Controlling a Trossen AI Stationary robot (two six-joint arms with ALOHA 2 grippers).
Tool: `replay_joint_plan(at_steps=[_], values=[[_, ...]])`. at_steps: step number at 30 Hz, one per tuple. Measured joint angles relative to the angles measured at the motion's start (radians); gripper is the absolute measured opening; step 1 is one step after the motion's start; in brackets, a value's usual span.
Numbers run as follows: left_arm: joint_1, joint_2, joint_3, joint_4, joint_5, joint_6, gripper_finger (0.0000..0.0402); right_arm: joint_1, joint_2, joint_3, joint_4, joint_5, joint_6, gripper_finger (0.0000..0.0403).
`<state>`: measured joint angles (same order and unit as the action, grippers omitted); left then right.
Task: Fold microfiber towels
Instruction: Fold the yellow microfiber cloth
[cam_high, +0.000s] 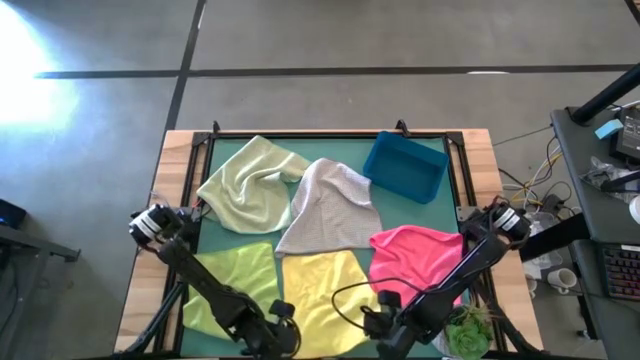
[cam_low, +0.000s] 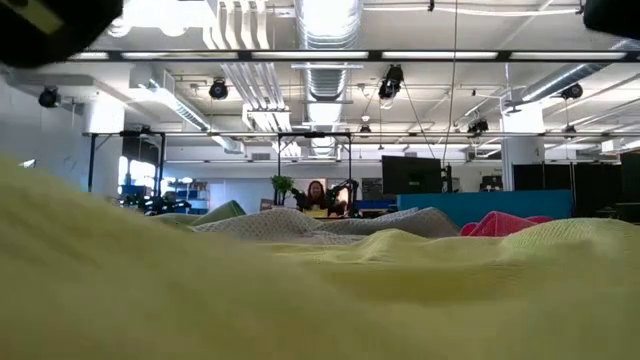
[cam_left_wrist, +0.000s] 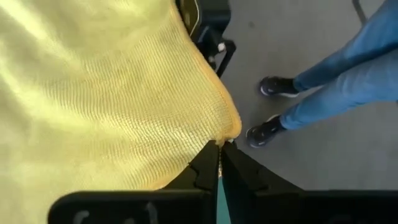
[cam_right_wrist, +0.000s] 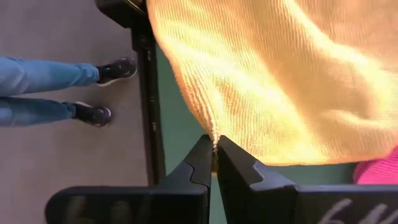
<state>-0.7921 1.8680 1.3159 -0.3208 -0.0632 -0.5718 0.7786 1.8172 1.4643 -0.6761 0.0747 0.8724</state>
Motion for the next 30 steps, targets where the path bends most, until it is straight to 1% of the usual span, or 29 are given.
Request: replay_joint_plan(at_steps=[2,7,13,16,20,26,30], values=[[-0.004,-0.027,0.004,-0.024,-0.010,-0.024,0.0000,0.007,0.000,0.028,-0.026,0.007,0.006,0.0009],[-0.009,-0.113,0.013,-0.091,-0.126,-0.025,0.0000,0.013,0.000,0.114,-0.116,0.053,0.006,0.0009],[-0.006,-0.229,0.012,-0.180,-0.261,-0.024,0.0000,0.011,0.000,0.268,-0.345,0.160,-0.028,0.0009],[-0.006,-0.291,0.010,-0.226,-0.348,-0.024,0.0000,0.011,0.000,0.364,-0.465,0.225,-0.040,0.0009],[-0.006,-0.360,0.010,-0.271,-0.464,-0.014,0.0000,0.011,0.000,0.471,-0.550,0.334,-0.047,0.0009],[-0.006,-0.413,0.011,-0.271,-0.559,0.075,0.0000,0.009,0.000,0.587,-0.599,0.476,-0.060,0.0009],[-0.001,-0.438,0.015,-0.270,-0.611,0.088,0.0000,0.004,0.000,0.647,-0.639,0.568,-0.080,0.0009]])
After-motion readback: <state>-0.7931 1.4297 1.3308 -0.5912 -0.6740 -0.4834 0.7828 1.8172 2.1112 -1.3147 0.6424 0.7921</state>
